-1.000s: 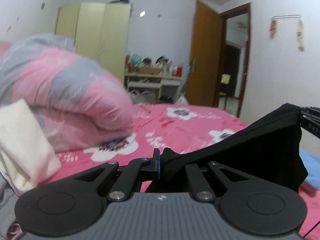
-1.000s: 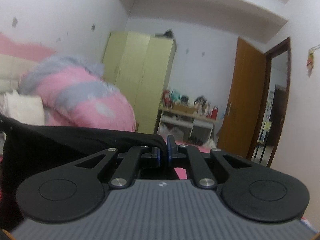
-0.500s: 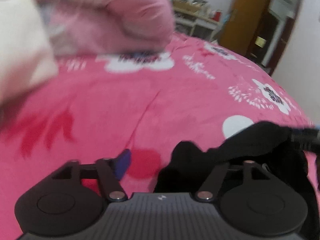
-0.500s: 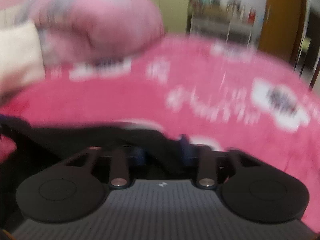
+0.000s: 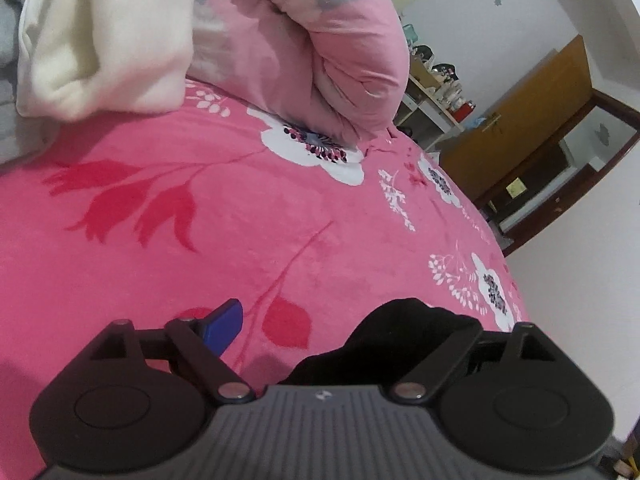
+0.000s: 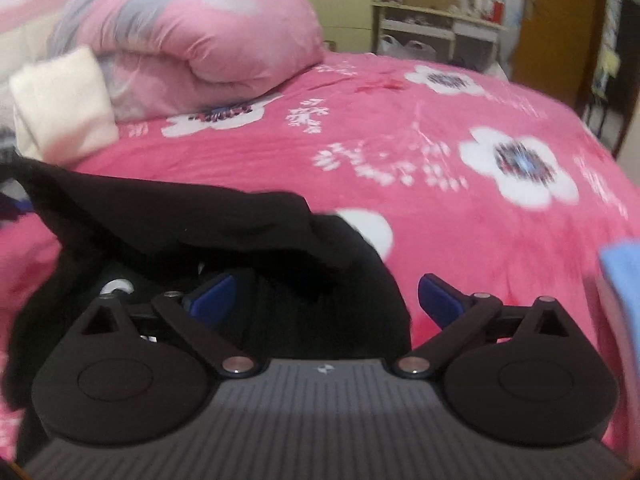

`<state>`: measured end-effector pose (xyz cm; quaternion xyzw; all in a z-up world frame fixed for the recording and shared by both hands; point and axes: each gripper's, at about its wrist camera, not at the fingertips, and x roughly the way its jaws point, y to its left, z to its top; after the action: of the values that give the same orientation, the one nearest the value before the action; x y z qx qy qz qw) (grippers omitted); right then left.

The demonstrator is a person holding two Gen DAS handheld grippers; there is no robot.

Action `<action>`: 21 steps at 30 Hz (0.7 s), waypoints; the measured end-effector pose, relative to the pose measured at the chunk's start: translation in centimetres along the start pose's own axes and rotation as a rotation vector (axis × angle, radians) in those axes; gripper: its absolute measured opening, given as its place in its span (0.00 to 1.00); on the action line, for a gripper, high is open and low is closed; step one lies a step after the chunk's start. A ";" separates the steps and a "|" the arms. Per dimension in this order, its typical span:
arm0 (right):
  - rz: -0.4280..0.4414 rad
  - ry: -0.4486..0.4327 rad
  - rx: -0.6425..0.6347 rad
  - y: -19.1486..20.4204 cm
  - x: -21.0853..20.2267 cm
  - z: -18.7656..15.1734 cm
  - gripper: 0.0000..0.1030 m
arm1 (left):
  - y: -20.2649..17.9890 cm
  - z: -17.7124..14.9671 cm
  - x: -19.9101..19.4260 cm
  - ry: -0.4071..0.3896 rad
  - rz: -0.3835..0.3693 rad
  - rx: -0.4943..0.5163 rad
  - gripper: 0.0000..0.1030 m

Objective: Fold clothes
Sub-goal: 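Lower the T-shirt onto the bedspread and open both tools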

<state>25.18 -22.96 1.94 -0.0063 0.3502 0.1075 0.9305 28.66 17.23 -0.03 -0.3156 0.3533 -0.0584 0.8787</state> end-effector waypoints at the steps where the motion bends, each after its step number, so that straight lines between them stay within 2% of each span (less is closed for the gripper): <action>1: 0.015 0.002 0.037 -0.5 -1.1 -0.8 0.96 | 0.0 0.1 0.2 0.018 -0.007 -0.008 0.85; 3: 0.037 0.020 0.108 -1.1 -3.1 -3.0 0.96 | 0.3 0.6 1.3 0.068 0.005 -0.043 0.85; 5: 0.062 0.028 0.177 -1.3 -5.2 -5.7 0.96 | 0.5 1.1 2.8 0.115 0.046 -0.077 0.85; 7: 0.089 0.021 0.230 -1.0 -7.2 -8.6 0.96 | 0.1 1.4 4.3 0.129 0.124 -0.055 0.85; 9: 0.118 0.011 0.264 -0.4 -8.9 -11.5 0.96 | -1.1 1.5 5.6 0.116 0.234 0.027 0.85; 12: 0.145 0.010 0.285 0.9 -10.4 -15.4 0.96 | -3.4 0.3 7.6 0.144 0.354 0.247 0.85; 16: 0.126 0.038 0.305 2.0 -9.8 -18.5 0.96 | -4.8 -3.2 8.2 0.249 0.368 0.493 0.87; 19: 0.136 0.016 0.334 1.9 -9.5 -19.6 0.97 | -3.9 -5.6 6.7 0.262 0.363 0.564 0.93; 21: 0.154 0.005 0.362 1.6 -9.4 -19.6 0.99 | -2.9 -6.7 5.3 0.252 0.363 0.557 0.93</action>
<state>5.24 -24.98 -6.61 0.1874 0.3655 0.1135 0.9047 28.54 9.80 -5.11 0.0137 0.4796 -0.0337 0.8767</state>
